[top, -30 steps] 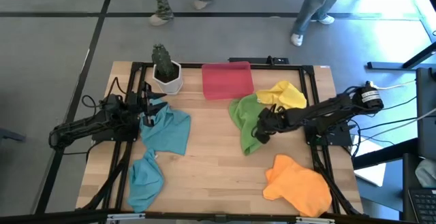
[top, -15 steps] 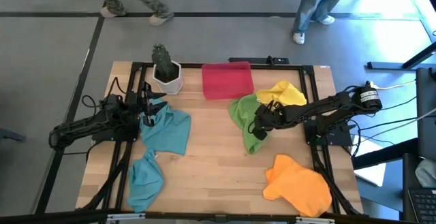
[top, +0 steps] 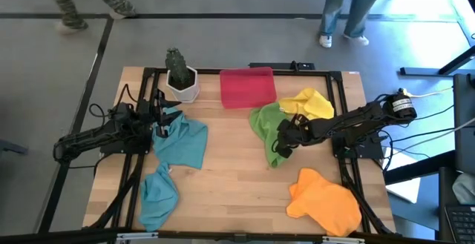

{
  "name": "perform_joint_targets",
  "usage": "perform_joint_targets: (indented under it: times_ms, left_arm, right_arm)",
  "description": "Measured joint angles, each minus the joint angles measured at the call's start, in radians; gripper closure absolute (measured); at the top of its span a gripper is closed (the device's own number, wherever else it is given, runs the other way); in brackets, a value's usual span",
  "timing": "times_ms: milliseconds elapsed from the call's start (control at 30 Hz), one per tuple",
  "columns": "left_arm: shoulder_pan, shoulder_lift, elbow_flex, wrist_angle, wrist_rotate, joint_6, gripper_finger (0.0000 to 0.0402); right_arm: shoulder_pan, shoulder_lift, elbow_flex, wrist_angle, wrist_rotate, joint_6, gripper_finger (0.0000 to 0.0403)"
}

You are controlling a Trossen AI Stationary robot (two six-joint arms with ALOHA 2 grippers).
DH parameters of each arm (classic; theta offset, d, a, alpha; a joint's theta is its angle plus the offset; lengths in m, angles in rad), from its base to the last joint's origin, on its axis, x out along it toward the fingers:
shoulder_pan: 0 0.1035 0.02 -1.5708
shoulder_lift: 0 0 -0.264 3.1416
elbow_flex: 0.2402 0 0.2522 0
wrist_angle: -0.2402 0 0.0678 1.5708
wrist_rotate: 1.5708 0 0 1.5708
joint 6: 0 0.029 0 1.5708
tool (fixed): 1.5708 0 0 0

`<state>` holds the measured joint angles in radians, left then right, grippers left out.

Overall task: Fold microfiber towels
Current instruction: Fold the green microfiber cloth

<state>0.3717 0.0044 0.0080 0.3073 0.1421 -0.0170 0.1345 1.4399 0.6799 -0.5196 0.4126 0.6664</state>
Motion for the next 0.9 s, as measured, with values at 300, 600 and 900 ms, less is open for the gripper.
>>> perform_joint_targets:
  times_ms: [300,600,900]
  left_arm:
    - [0.000,0.000,0.000,0.000,0.000,0.000,0.0250]
    - [0.000,0.000,0.000,0.000,0.000,0.000,0.0250]
    - [0.000,0.000,0.000,0.000,0.000,0.000,0.0250]
  right_arm:
    - [0.000,0.015,-0.005,-0.009,-0.003,0.009,0.0234]
    - [-0.044,0.114,-0.002,-0.046,0.002,-0.032,0.0279]
    - [-0.069,0.082,0.051,-0.119,0.027,-0.048,0.0393]
